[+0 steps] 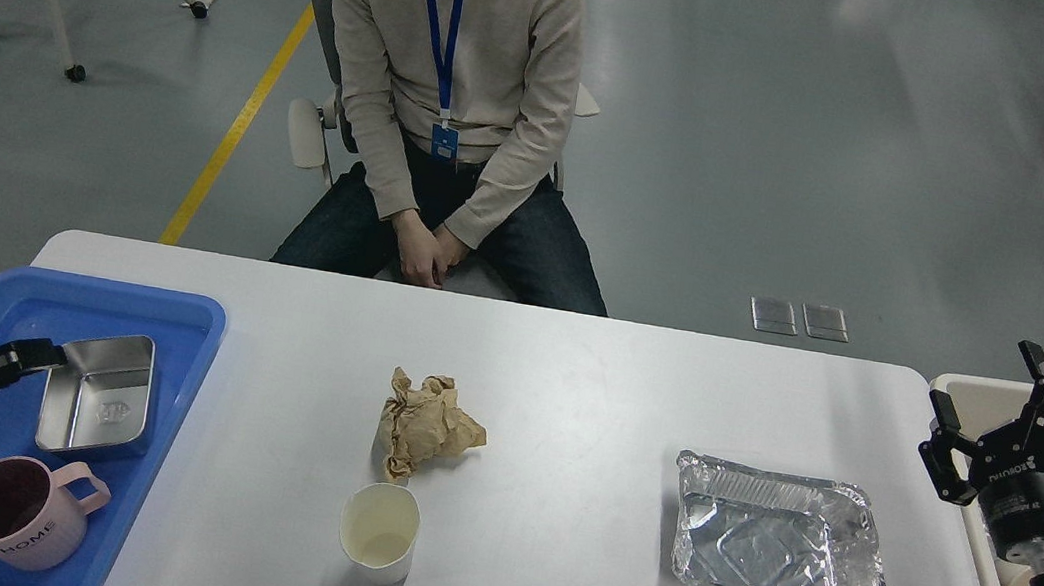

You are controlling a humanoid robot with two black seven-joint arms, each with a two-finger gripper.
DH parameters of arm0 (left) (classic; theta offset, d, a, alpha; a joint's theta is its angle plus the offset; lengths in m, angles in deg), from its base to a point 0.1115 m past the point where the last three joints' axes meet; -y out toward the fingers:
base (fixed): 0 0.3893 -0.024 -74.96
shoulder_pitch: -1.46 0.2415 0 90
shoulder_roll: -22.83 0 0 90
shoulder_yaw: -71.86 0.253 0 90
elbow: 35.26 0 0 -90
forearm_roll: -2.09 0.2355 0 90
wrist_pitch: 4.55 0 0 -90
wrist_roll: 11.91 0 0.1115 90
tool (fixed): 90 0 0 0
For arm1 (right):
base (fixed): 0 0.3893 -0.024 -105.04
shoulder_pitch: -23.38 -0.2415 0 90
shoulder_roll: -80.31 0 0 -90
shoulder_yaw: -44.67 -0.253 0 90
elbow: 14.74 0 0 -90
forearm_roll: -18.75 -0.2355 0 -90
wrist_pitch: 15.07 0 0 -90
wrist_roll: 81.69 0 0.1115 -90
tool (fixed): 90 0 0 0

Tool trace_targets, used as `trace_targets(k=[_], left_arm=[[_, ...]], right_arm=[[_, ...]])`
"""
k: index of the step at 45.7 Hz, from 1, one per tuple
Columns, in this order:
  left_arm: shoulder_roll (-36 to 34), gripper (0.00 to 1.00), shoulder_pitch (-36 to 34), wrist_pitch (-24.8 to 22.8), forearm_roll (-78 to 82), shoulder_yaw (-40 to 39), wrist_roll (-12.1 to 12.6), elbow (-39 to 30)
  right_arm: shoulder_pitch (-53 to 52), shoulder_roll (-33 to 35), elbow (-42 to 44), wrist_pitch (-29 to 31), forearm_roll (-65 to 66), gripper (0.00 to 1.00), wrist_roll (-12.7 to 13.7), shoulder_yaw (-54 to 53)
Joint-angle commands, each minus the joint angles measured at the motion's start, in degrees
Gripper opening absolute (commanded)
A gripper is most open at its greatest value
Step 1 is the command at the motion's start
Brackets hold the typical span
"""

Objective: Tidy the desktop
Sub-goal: 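Lower the steel dish into the blue tray and release it, then raise the left gripper up away from the tray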

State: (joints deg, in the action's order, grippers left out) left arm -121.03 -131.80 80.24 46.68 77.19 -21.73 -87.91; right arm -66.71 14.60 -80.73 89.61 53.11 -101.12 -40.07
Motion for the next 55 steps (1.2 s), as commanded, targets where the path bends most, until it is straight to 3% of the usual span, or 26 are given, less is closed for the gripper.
trace_targets(k=[1, 11, 27, 37, 45, 55], left_arm=[[-2.5, 0.9, -1.7, -4.4, 0.1, -4.9, 0.3, -0.3], [-3.8, 0.91, -6.2, -5.9, 0.2, -6.6, 0.8, -0.7], [-5.1, 0.92, -14.6, -3.5, 0.0, -8.1, 1.0, -8.7], [-3.7, 0.92, -13.6, 0.2, -10.6, -20.4, 1.0, -10.4], [-0.2, 0.93, -13.3, 2.8, -19.1, -21.2, 0.8, -9.4], [1.8, 0.93, -13.3, 1.6, -19.6, -20.5, -0.2, -6.9]], right_arm=[[-0.1, 0.1, 0.0, 0.0, 0.0, 1.0, 0.0, 0.1], [-0.2, 0.1, -0.1, 0.0, 0.0, 1.0, 0.0, 0.3], [0.1, 0.8, -0.3, 0.0, 0.0, 1.0, 0.1, 0.3], [0.0, 0.8, -0.3, 0.0, 0.0, 1.0, 0.1, 0.3], [0.0, 1.0, -0.1, 0.0, 0.0, 1.0, 0.1, 0.4], [-0.4, 1.9, -0.1, 0.0, 0.0, 1.0, 0.3, 0.4]])
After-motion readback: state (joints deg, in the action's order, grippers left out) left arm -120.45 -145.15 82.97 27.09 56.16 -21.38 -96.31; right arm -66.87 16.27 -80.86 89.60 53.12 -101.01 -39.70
